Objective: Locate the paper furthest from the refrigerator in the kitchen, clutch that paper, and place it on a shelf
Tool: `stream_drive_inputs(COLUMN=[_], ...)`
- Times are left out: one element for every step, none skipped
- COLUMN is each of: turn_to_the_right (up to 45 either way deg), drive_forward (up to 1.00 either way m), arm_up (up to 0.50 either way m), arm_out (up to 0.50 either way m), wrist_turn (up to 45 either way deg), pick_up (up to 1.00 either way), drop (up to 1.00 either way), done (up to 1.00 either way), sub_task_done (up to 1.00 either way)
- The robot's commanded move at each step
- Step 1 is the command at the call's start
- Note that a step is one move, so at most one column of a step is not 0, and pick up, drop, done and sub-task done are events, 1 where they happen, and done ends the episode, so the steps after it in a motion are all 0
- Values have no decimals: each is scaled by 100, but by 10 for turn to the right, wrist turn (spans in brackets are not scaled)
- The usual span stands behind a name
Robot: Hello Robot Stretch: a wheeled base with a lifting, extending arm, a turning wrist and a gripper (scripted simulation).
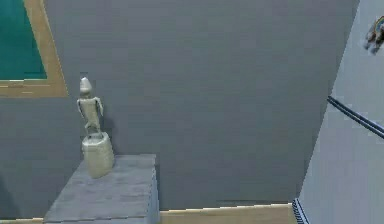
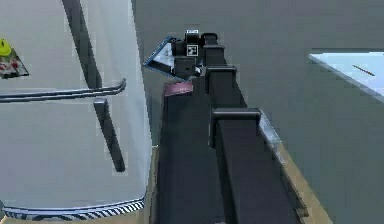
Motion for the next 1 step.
stream_drive_inputs(turn_to_the_right=[120], drive_forward=[0], arm_up=[0], arm_out=[0], wrist_turn=[0], pick_up=[0], drop=[0], done=[0], sub_task_done=[0])
